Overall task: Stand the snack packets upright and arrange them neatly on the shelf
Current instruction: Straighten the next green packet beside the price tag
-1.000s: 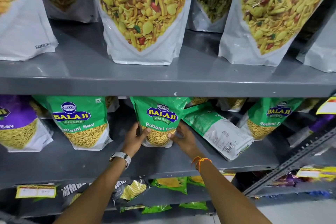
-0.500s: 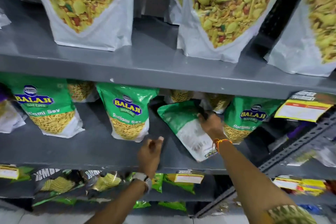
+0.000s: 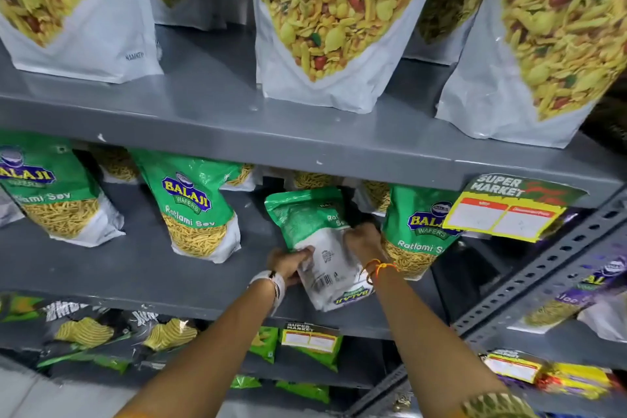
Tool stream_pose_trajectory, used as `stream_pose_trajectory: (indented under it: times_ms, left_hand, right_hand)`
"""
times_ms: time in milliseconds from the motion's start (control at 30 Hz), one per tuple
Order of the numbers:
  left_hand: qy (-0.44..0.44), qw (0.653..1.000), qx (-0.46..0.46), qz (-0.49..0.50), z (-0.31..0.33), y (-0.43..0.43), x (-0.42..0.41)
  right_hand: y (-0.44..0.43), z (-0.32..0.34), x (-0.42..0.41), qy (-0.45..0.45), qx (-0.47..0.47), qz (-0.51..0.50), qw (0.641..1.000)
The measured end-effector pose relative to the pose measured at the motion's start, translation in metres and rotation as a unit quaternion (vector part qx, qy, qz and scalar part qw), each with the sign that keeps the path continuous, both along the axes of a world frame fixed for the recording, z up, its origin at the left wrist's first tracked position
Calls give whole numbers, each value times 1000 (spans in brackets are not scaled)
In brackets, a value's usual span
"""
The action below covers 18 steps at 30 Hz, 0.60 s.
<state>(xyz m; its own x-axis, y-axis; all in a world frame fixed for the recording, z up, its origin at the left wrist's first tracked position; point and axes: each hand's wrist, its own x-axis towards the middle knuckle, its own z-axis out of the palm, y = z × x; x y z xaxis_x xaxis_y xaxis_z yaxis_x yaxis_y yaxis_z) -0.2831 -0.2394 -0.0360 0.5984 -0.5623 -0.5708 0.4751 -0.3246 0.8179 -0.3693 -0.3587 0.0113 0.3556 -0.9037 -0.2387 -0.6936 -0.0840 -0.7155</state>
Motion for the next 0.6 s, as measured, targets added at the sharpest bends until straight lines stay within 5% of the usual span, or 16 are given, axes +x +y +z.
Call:
stream_pose_trajectory:
  times_ms: [200, 367, 600]
  left_hand:
    - [-142, 986, -66, 56, -2, 11, 17]
    - [-274, 954, -123, 8, 31, 10, 44]
    - [-287, 944, -132, -93, 22, 11, 75]
  right_hand:
    - [9, -4, -6, -150, 25, -28, 988]
    - [18, 9, 3, -369, 46, -82, 925]
    - [32, -24, -10, -401, 24, -45, 915]
